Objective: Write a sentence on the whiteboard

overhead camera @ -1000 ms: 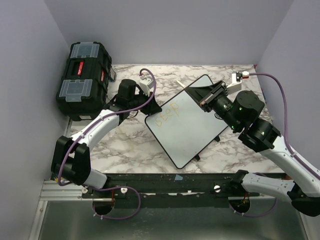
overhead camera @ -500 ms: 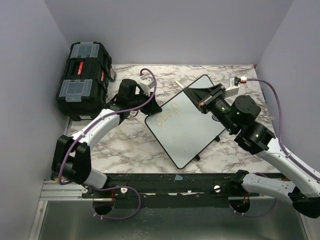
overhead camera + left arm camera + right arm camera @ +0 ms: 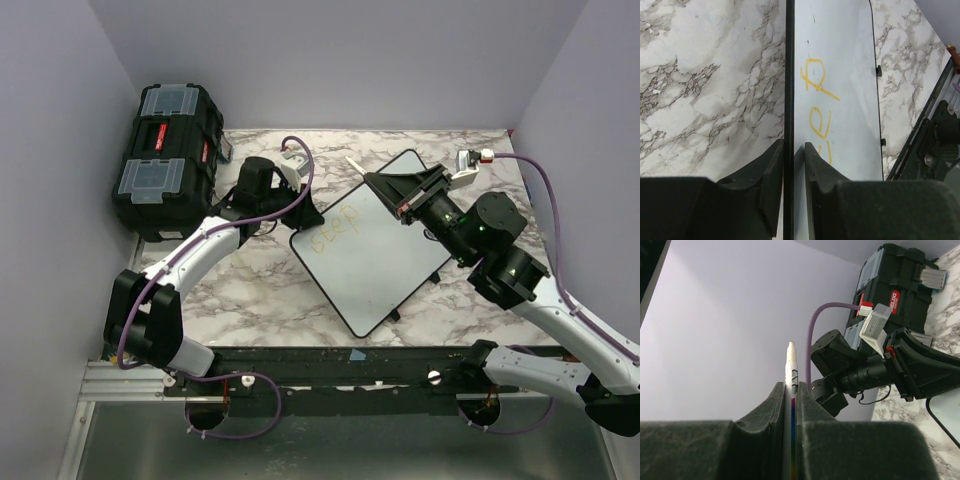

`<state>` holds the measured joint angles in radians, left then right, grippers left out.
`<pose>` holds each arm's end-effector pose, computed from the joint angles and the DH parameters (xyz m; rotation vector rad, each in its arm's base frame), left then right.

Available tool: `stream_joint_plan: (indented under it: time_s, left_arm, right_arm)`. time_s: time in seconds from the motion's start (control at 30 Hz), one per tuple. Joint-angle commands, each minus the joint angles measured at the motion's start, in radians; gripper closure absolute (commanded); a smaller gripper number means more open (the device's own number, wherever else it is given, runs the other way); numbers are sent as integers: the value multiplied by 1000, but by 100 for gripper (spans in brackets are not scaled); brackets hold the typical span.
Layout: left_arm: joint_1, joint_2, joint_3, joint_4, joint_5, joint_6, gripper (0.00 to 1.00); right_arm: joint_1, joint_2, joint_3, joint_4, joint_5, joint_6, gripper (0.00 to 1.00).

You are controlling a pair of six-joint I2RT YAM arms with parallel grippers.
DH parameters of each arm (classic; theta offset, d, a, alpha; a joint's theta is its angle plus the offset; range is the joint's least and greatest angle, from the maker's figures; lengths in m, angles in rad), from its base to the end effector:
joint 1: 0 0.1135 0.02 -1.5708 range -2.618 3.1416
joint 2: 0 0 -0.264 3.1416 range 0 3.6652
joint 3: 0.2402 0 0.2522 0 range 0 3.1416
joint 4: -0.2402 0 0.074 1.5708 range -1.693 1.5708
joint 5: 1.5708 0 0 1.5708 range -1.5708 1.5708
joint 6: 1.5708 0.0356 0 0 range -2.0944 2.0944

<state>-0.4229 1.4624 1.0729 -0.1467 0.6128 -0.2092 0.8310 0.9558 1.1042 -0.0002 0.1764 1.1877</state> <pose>0.2921 -0.1539 0.2858 0.6082 2.0764 -1.0169 0.1455 0.1501 0.4408 0.4475 1.5528 1.5033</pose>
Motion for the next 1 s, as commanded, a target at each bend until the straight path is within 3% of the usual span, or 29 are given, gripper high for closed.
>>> stream_joint_plan:
  time_s: [0.0,0.87,0.97]
  left_arm:
    - [-17,5,46,-20,15,10,76]
    - [-17,-10,92,-52,-3,20,76]
    - [-14,-18,107,-65,-18,29,68]
  right_arm:
    - [2,5,27,17,-49,-28,99]
    - [0,-38,-31,87,25,-65,99]
    - [0,-55,-44,57,64,-94,99]
